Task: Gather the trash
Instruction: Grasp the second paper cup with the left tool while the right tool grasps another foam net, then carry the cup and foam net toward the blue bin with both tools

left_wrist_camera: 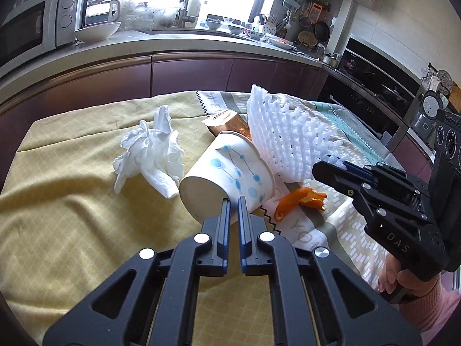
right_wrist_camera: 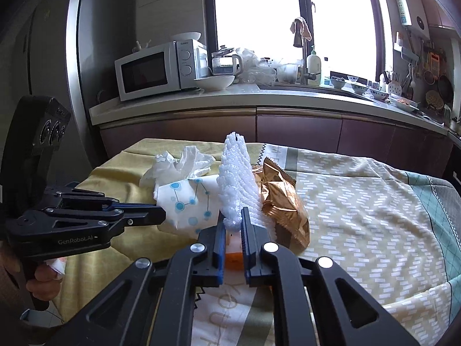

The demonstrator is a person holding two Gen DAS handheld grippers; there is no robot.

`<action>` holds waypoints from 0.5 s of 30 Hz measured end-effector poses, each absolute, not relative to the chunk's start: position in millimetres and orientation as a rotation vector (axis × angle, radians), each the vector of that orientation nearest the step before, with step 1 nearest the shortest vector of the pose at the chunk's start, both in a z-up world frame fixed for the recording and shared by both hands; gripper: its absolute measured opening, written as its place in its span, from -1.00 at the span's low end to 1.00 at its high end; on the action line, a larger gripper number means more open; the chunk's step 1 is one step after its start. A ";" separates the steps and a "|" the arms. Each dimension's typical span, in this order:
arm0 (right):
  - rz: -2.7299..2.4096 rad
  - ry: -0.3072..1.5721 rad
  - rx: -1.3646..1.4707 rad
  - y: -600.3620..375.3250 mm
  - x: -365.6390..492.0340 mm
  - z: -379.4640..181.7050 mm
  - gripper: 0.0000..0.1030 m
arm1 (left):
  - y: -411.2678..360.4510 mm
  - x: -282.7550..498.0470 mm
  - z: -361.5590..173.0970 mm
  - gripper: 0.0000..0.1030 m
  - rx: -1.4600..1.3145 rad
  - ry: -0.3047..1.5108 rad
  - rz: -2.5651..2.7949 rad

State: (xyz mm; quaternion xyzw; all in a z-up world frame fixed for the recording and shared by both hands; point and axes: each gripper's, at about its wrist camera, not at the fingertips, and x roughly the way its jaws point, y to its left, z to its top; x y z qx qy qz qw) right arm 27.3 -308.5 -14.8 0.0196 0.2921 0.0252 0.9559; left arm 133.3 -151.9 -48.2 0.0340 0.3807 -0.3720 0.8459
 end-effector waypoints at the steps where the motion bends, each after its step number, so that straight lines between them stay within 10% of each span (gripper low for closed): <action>1: 0.054 0.586 0.047 -308.9 25.5 -12.4 -0.84 | -149.6 130.7 -47.1 -0.90 0.072 0.798 -0.784; 15: 0.139 0.540 0.130 -299.2 12.6 10.3 -0.84 | -88.0 91.5 -27.1 -0.95 0.023 0.734 -0.759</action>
